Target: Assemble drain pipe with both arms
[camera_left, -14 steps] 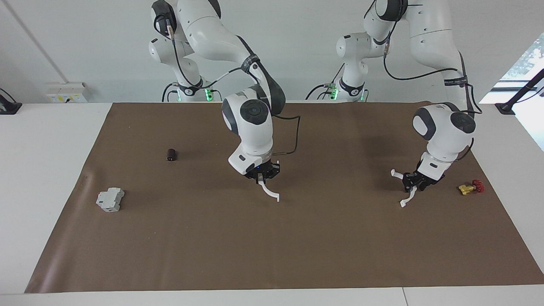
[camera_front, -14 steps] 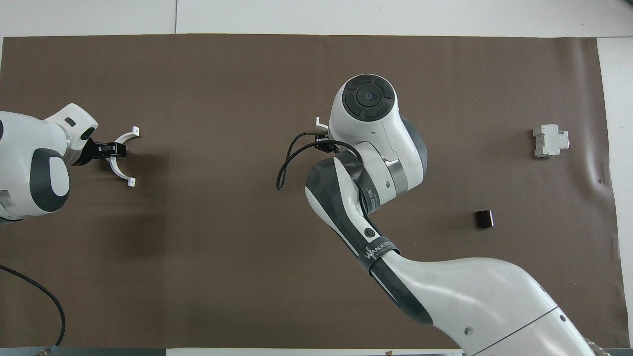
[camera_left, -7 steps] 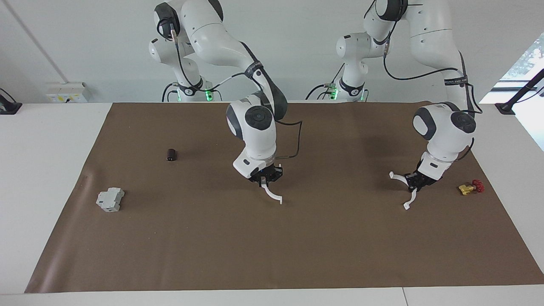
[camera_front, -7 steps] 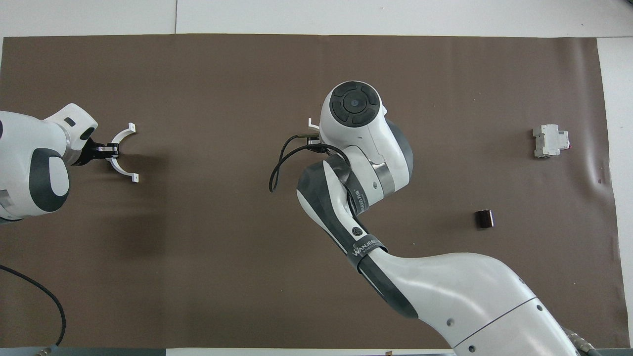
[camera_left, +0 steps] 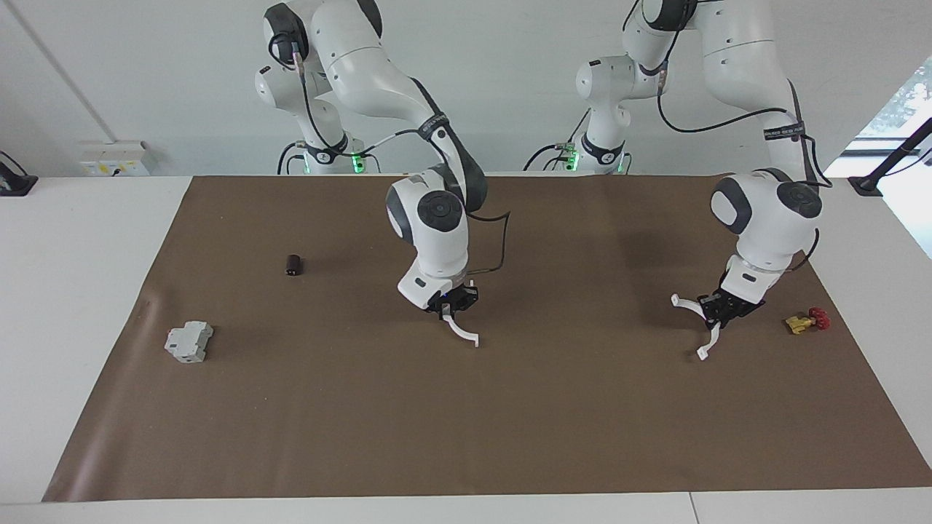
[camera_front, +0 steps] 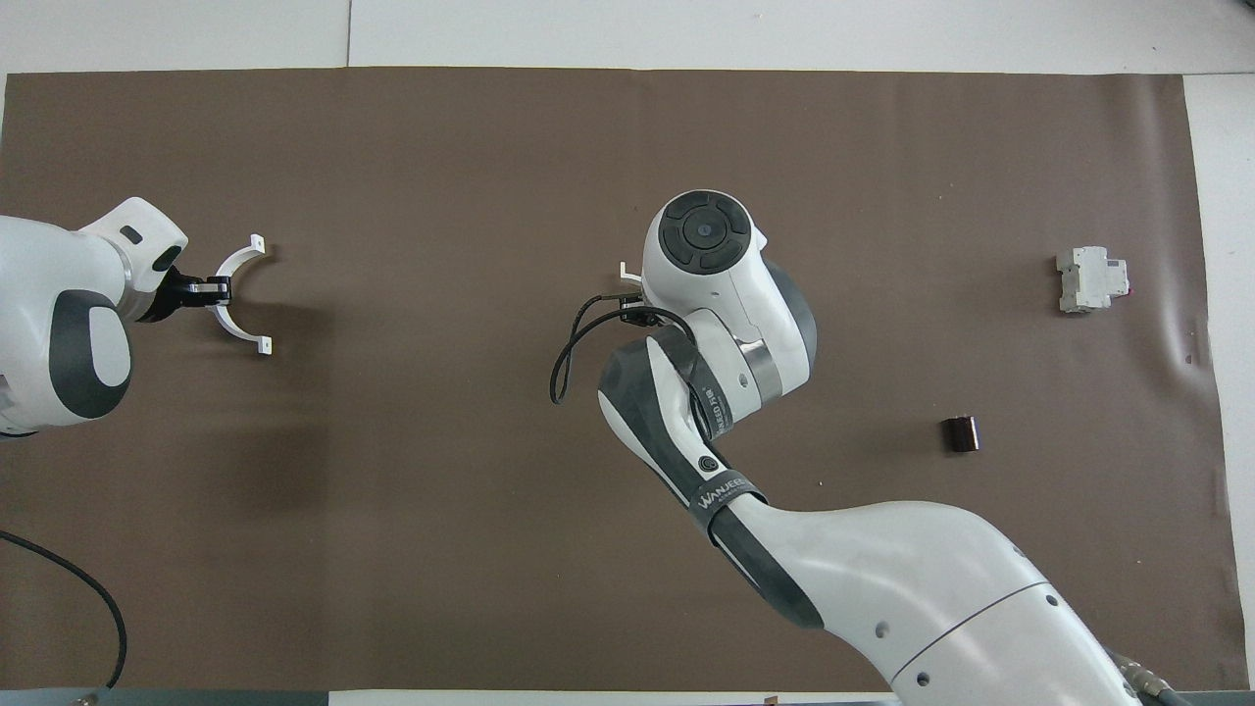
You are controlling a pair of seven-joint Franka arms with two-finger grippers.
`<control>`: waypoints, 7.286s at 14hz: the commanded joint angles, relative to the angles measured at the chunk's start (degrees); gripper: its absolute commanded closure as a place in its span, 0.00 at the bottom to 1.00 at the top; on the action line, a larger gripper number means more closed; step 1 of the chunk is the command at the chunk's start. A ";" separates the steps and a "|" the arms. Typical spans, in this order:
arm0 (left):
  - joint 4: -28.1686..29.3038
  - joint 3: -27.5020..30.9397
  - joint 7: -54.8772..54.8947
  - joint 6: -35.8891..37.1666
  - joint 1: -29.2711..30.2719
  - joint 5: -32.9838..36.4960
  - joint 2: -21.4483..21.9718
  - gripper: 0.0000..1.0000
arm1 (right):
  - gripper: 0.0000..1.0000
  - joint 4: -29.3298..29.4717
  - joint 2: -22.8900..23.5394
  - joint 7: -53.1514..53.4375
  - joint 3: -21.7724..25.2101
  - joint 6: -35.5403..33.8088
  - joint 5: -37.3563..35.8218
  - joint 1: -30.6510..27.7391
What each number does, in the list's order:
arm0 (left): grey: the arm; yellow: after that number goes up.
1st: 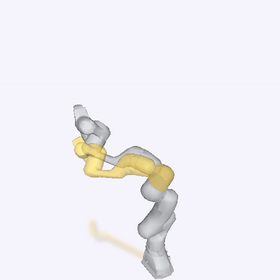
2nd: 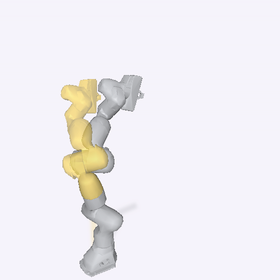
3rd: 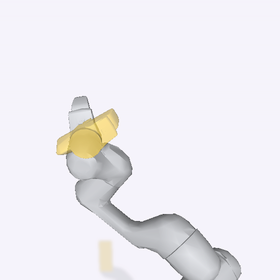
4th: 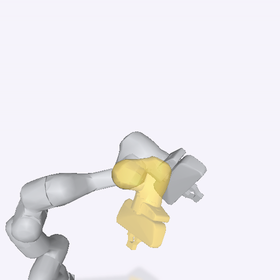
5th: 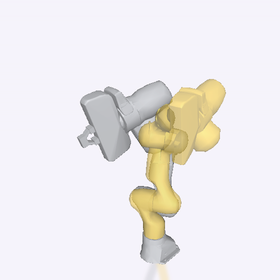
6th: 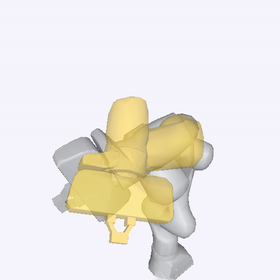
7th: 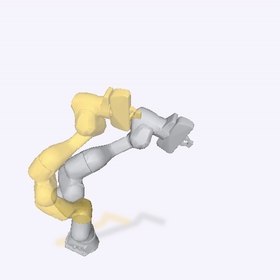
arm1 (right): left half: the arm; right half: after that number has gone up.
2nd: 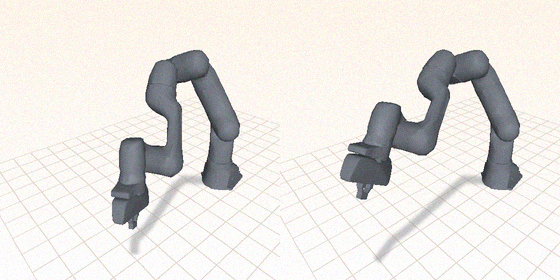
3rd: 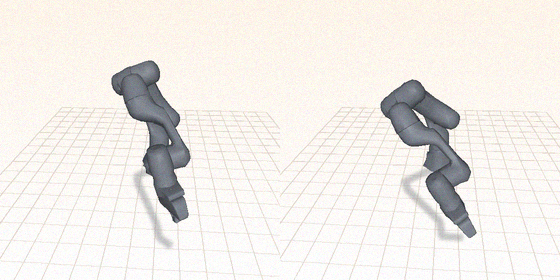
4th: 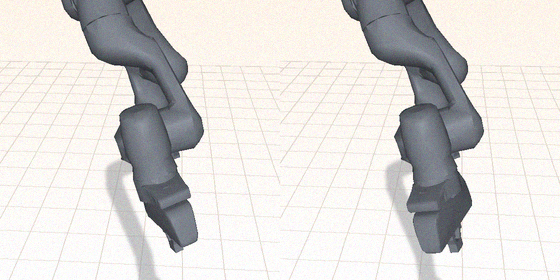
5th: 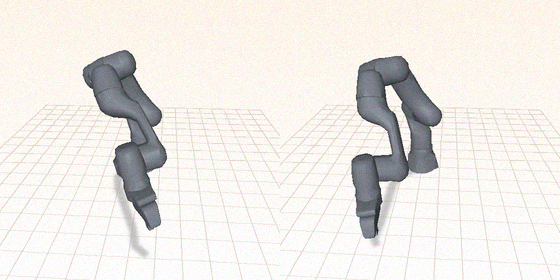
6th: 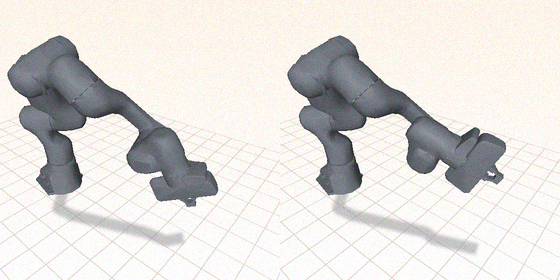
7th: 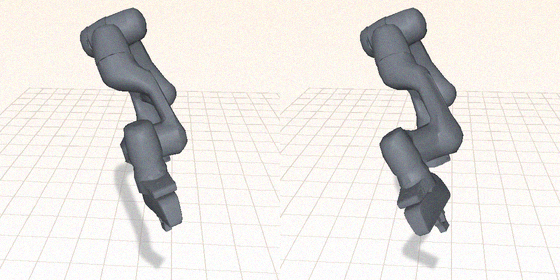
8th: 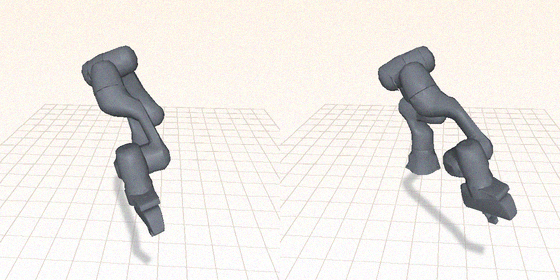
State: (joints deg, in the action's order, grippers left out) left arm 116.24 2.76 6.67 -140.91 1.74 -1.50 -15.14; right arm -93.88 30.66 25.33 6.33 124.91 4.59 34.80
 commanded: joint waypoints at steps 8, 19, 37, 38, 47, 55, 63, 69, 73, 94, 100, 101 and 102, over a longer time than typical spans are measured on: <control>-4.44 0.32 -0.25 9.42 -3.93 -0.09 4.24 1.00 | 0.98 -4.47 -2.44 1.12 -0.27 3.49 0.42 1.06; -4.27 0.32 -1.83 9.77 -5.87 0.00 4.33 1.00 | 0.80 -7.73 -2.97 1.04 -0.27 8.24 0.42 0.80; -12.07 0.40 -41.52 12.40 -34.24 7.82 -4.35 1.00 | 0.00 5.90 -21.33 -13.45 0.35 -29.44 -0.37 -24.40; -13.05 0.40 -43.91 12.67 -35.47 7.91 -5.50 1.00 | 0.00 5.90 -22.65 -15.47 0.44 -31.64 -0.55 -26.17; -13.94 0.40 -47.10 9.70 -40.50 8.70 -9.82 1.00 | 0.00 3.71 -29.25 -19.36 0.97 -40.28 -5.12 -28.56; -10.34 0.14 -47.18 4.59 -40.94 8.79 -9.47 1.00 | 0.00 1.24 -31.98 -19.97 0.35 -38.34 -5.03 -31.28; -8.93 0.14 -47.18 3.36 -41.46 8.88 -9.12 1.00 | 0.00 1.68 -31.71 -19.79 -1.14 -38.34 -5.03 -32.60; -8.40 0.05 -47.01 1.52 -41.46 8.88 -9.12 1.00 | 0.00 1.68 -31.54 -19.44 -1.76 -38.26 -5.03 -32.60; -7.96 0.05 -46.92 0.81 -41.46 8.88 -9.12 1.00 | 0.00 1.68 -31.27 -19.27 -1.58 -38.08 -4.86 -32.43; -6.91 -0.04 -45.43 -2.09 -41.46 8.62 -8.94 0.08 | 0.00 1.50 -31.53 -19.71 -1.58 -38.08 -4.59 -32.43; -6.73 -0.04 -44.29 7.81 -36.47 8.53 0.27 0.00 | 0.00 1.68 -31.45 -19.88 -1.58 -38.08 -4.59 -32.34; -6.73 -0.04 -42.89 9.75 -34.71 8.53 1.59 0.00 | 0.00 1.85 -31.45 -19.88 -1.58 -38.08 -4.59 -32.34; -6.73 -0.04 -41.22 11.34 -33.48 8.53 2.83 0.00 | 0.00 2.12 -31.45 -19.88 -1.58 -38.08 -4.59 -32.25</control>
State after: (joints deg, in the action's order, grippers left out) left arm 107.68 2.94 -36.66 -132.76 -34.13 5.67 -16.28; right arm -91.40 -0.25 6.45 5.37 85.81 -0.35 3.37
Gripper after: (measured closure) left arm 0.000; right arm 0.000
